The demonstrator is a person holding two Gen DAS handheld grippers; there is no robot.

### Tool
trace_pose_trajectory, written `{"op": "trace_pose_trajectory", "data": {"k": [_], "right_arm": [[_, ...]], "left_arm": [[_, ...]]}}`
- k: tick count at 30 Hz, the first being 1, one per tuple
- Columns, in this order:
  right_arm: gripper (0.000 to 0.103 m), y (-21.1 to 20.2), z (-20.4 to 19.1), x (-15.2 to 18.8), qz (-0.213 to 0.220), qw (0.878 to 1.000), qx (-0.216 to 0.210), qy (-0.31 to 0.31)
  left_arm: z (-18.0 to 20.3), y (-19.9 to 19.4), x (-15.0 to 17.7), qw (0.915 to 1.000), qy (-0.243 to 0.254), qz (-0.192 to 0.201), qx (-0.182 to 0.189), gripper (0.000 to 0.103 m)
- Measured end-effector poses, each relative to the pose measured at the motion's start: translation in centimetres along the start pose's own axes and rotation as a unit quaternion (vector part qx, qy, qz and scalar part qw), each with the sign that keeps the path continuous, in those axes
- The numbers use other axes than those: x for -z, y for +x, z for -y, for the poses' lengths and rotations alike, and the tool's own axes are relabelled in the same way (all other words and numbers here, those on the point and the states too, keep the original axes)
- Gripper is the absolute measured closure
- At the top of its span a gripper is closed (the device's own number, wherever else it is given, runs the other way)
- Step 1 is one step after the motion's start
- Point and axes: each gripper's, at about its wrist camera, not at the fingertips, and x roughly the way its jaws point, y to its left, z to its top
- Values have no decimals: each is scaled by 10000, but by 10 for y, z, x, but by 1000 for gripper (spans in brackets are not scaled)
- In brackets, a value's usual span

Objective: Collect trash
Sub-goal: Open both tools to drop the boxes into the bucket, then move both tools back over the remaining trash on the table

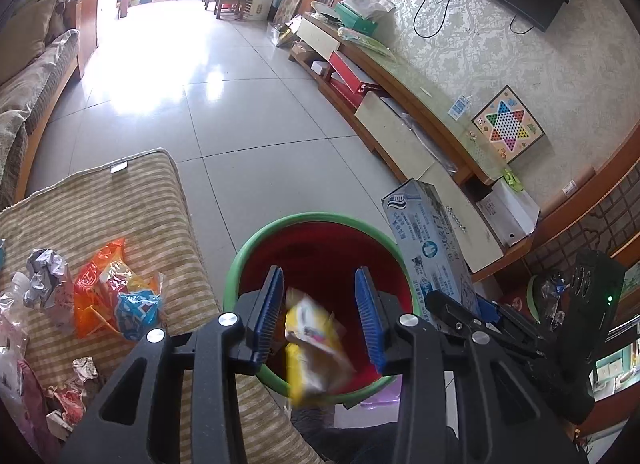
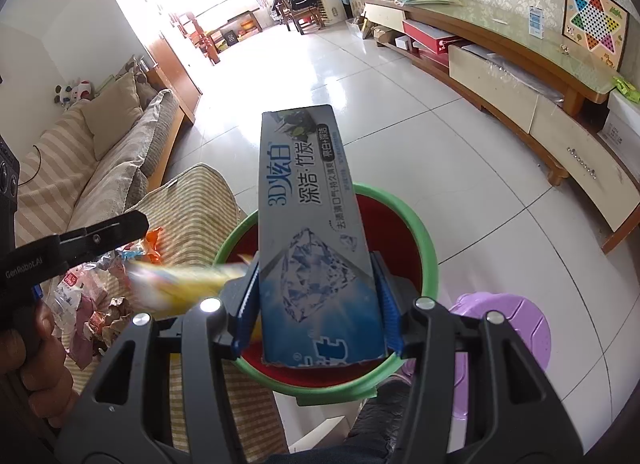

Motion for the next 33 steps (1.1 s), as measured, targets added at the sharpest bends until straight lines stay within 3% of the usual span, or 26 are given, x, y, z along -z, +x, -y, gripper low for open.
{"op": "trace_pose_trajectory", "data": {"k": [7,8,9,10,15,17,18,25,33], "right_arm": [[52,7,-1,-2,-75,10000,10,-34],[49,9,-3,-2,-113,9999,20,-85],[35,9,-5,-2,-108,9999,29,-108],[21,9,-7,-3,-66,9999,45,-122],[9,4,-16,-3,28,9997,135,-224],[6,1,-19,-4,59,9994,216,-254],[5,0,-21,-4,63,9993,249,-270],[5,-7,-50,-2,41,9983,432,-396],[5,-17,-115,10,80,9972,112,-737]], "left_arm": [[-4,-2,-5,9999,-124,97,45,66],[-5,-4,-5,9998,-139,117,46,63],[-7,-6,-5,9998,-157,136,46,61],[-8,-8,-5,9997,-187,161,57,54],[-22,-24,-6,9988,-356,338,10,33],[-27,-32,-5,9984,-391,404,-89,12],[-31,-37,-4,9981,-404,452,-142,9],[-60,-77,7,9960,-589,590,-326,8],[-108,-146,38,9916,-582,894,-737,8]]}}
